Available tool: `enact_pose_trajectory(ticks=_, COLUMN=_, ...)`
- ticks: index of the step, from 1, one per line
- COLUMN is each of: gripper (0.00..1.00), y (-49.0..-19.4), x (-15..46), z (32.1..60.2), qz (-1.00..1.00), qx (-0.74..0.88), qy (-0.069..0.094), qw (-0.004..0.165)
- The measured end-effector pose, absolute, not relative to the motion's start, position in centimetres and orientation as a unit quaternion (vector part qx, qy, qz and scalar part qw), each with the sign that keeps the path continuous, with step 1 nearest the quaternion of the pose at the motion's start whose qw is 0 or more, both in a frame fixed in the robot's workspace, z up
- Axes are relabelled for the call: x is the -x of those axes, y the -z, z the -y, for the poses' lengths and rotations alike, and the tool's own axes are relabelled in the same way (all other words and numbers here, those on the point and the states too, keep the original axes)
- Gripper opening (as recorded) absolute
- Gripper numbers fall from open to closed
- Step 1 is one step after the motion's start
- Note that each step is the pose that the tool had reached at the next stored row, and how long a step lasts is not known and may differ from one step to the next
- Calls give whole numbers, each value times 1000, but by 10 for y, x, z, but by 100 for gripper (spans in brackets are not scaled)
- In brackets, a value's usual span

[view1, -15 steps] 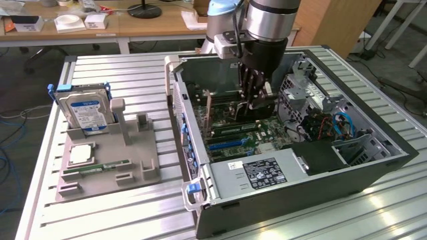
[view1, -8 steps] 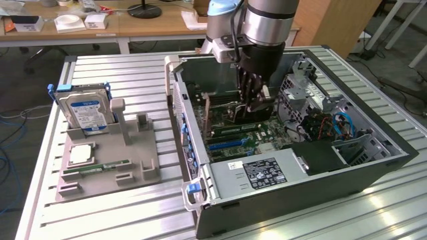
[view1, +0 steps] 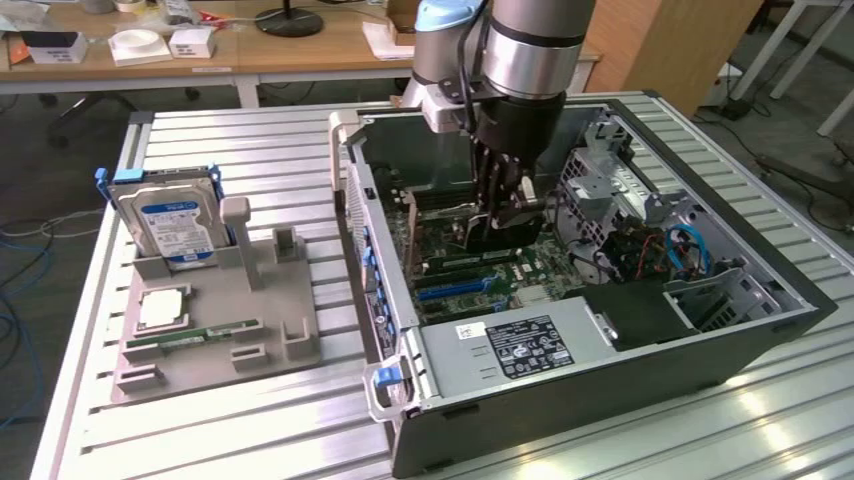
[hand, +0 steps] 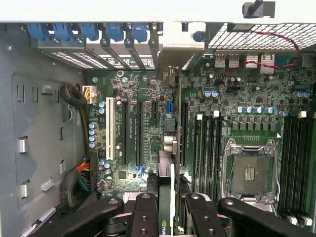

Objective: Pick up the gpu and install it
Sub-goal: 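Insert the gpu into the slot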

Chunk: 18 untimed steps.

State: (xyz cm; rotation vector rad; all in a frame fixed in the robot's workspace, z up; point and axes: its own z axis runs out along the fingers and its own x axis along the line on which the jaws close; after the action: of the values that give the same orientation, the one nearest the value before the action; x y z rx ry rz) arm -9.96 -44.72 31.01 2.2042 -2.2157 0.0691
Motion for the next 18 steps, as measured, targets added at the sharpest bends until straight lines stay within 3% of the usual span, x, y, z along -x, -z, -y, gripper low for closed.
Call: enact_pose_trajectory(ticks=18, gripper=26, y=-299, x=107, z=448, qz=709, qx=-705, qy=-22, qw=8)
